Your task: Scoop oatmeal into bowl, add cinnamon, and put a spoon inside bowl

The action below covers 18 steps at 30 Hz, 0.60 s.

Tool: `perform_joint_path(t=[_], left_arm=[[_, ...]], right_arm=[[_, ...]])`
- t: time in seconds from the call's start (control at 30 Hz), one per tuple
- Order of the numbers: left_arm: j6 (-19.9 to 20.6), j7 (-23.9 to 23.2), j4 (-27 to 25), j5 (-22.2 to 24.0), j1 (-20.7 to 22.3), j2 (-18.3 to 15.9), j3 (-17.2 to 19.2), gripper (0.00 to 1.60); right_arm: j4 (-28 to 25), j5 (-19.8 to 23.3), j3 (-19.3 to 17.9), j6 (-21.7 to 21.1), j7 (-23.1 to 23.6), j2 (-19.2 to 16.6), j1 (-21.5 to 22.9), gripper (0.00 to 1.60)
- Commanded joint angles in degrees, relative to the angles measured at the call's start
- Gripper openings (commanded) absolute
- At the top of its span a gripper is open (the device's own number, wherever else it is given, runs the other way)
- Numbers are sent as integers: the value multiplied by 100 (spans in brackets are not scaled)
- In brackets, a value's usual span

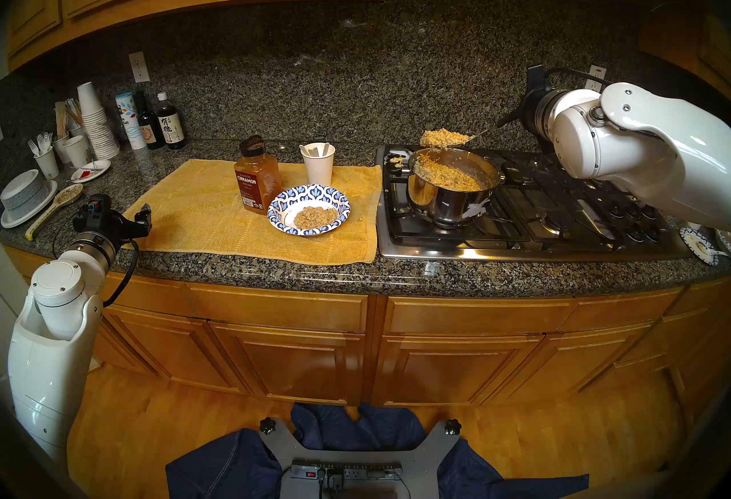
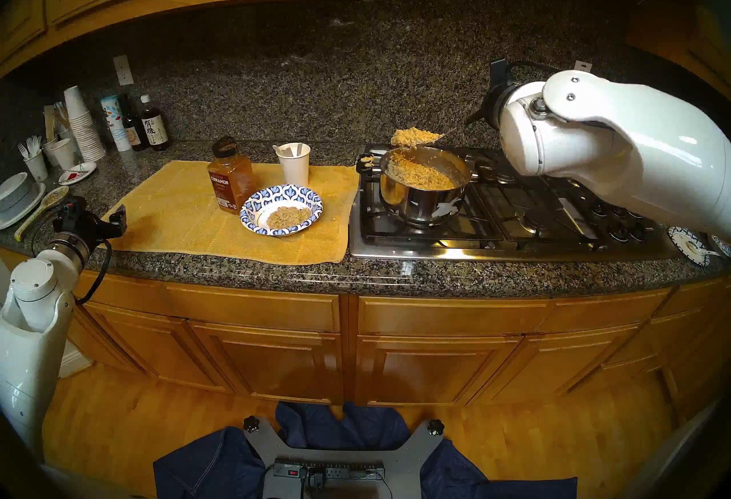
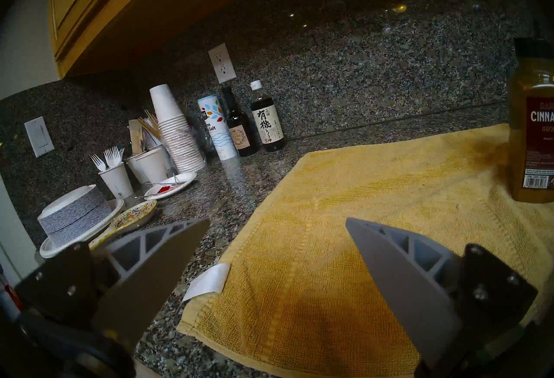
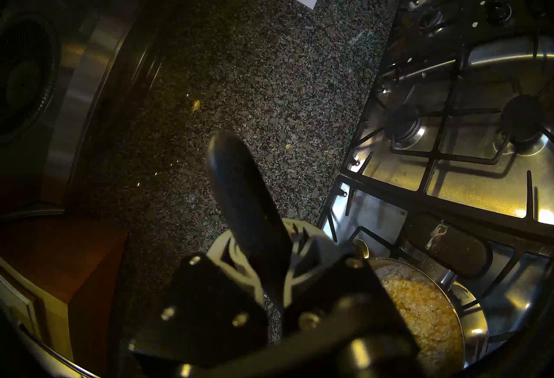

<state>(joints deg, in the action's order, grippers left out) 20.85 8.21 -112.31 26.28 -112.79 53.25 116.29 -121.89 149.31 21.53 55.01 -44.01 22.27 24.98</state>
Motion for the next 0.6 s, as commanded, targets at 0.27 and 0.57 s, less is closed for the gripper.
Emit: perform_joint_path(t=[0.27,0.57], left_arm=[[-70,6,-133,-13,100,-69,106,160],[-69,6,-132,-12,100,-69,105,160]], right_arm=[[-60,-192,-277,-1,96,-74,168,0],[-71,-145,-349,-1,120,103,189,0]])
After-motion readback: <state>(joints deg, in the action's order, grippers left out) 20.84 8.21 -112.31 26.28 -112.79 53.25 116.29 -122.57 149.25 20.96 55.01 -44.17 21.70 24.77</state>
